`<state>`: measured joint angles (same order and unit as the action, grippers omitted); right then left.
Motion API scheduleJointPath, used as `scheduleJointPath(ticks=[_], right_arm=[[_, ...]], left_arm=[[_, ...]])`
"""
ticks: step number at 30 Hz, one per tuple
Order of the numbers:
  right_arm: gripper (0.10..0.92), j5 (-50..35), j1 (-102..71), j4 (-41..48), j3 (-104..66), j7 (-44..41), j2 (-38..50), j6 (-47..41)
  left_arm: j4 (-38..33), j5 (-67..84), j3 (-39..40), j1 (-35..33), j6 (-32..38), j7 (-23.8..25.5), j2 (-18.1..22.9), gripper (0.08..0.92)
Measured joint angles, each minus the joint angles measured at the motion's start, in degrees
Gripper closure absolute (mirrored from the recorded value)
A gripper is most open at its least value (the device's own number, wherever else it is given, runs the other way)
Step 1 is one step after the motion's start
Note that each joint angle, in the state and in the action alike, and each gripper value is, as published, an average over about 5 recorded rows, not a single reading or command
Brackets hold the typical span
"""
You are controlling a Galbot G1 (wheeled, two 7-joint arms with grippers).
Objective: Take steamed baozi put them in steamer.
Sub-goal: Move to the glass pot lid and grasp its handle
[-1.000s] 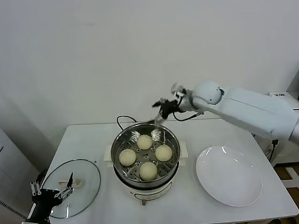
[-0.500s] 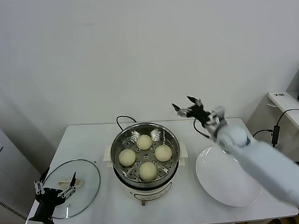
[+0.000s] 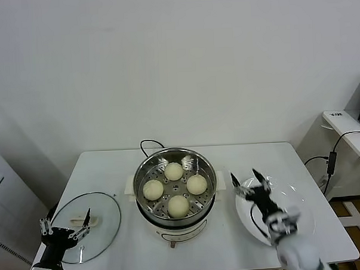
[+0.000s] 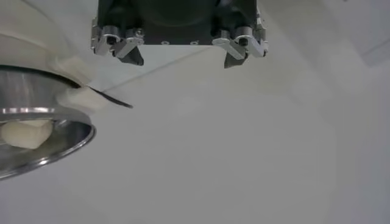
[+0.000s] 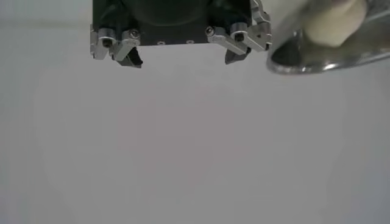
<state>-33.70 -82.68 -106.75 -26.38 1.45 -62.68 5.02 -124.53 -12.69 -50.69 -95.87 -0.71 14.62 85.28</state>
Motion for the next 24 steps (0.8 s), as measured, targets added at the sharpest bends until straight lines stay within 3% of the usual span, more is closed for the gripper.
scheduleJointPath(ticks=[9, 16, 24], right_arm=[[0.203, 5.01, -12.67, -6.16, -6.52, 0.38, -7.03, -0.52], [0.203, 7.29, -17.57, -8.46, -8.88, 0.34, -10.32, -0.44], [0.203, 8.92, -20.84, -10.33, -10.07, 0.04, -12.37, -0.08]], left_arm=[[6.30, -12.48, -0.93, -0.22, 12.82, -3.51, -2.25, 0.177], [14.06, -30.57, -1.27, 0.06, 22.90, -11.80, -4.31, 0.177], [21.27, -49.33, -1.11, 2.72, 26.83, -20.15, -4.78, 0.177]])
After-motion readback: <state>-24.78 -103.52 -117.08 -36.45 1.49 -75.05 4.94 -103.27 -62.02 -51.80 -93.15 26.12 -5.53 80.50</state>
